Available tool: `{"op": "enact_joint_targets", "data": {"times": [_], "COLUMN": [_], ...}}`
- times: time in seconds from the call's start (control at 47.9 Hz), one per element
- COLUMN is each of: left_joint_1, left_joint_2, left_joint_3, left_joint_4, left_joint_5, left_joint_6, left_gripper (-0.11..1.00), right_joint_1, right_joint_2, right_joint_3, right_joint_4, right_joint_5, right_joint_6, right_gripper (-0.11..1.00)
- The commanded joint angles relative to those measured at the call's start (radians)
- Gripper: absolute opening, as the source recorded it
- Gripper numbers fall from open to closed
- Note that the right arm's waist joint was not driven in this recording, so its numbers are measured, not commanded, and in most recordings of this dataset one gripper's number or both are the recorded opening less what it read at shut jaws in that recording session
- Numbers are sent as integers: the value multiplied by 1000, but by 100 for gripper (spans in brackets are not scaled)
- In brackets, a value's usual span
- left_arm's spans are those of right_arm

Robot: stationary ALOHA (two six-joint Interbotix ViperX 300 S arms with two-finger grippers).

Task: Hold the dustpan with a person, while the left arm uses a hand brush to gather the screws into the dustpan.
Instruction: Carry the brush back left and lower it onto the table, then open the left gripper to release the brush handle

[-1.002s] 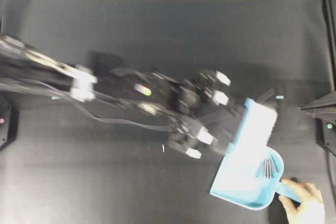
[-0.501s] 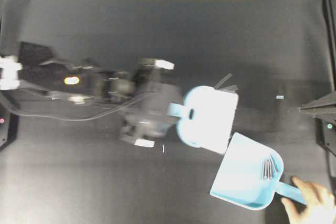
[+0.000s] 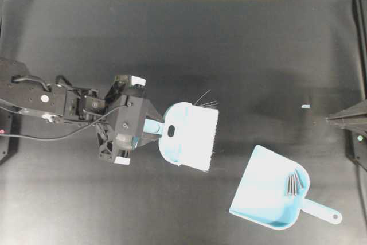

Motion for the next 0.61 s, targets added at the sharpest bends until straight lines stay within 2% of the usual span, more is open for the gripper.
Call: {"op": "enact_joint_targets", "data": {"times": [0.0,0.292,0.522,0.564,0.585], "left_joint_1": [3,11,14,12,11], "left_joint_2": [15,46,48,48,48], "left_joint_3": [20,64,74,74,74], "left_joint_4": [2,2,2,2,0], "left_joint_5": [-63,-129,-120,-118,-120], "left_joint_6": [-3,-77,-91,-91,-91], "left_gripper": [30,30,31,34,38], "right_joint_1": [0,0,0,0,0], "right_joint_2": [5,5,5,5,5], "right_joint_3": [-5,-3,-3,-3,-5], "right_joint_4": [2,2,2,2,2], "right_joint_5": [-9,-9,-11,-9,-9], "right_joint_6": [2,2,2,2,2], "right_gripper": [0,0,0,0,0]}}
